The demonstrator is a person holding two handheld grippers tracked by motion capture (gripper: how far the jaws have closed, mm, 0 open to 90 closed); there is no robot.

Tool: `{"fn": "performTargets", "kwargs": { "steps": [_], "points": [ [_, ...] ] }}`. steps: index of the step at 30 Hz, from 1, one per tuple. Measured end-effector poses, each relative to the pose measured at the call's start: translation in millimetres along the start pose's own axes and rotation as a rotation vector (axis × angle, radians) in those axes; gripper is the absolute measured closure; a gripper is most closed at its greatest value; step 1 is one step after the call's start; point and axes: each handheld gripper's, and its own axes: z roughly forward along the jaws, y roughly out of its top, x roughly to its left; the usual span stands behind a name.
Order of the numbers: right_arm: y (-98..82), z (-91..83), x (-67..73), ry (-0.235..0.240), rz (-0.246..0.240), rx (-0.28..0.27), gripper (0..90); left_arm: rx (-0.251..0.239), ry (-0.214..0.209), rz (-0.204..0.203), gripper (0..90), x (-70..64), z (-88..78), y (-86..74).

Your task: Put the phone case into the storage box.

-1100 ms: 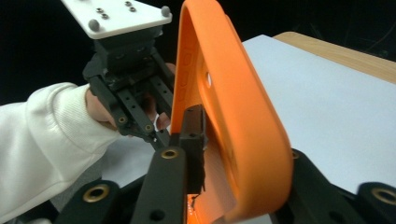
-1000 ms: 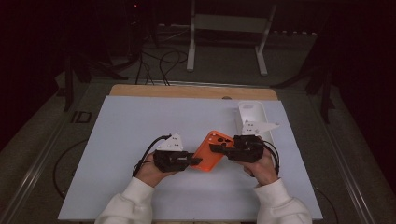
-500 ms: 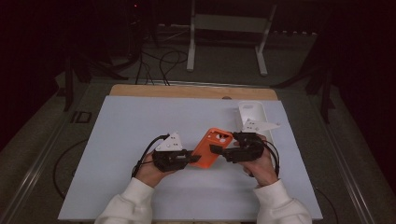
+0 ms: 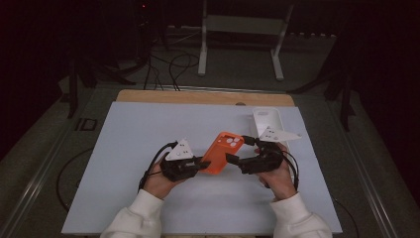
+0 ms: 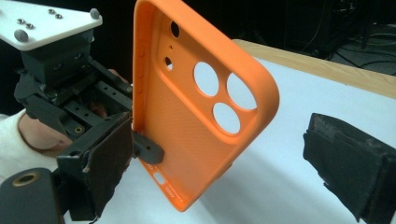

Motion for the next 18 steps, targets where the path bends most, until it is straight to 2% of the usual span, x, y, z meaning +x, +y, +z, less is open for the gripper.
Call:
{"fn": "performTargets", "kwargs": {
  "steps": [9,13,15,16,18],
  "points": [
    [-0.7,-0.3,1.0,0.002,0.037,-0.024,8.2,0.007,0.068,0.0,80.5,-2.9,0.5,0.1],
    [-1.3,-0.5,2.0,0.004,0.042,-0.034,8.2,0.005,0.085,-0.004,80.5,-3.9,0.4,0.2],
    [-1.6,-0.6,2.6,-0.003,0.039,-0.037,8.2,0.004,0.098,-0.009,80.5,-4.1,0.3,0.3],
    [-1.7,-1.1,3.6,-0.011,0.035,-0.041,8.2,0.004,0.118,-0.011,80.5,-4.5,0.3,0.4],
    [-1.6,-1.3,4.0,-0.018,0.035,-0.043,8.2,0.005,0.124,-0.016,80.5,-4.6,0.3,0.3]
  ]
}}
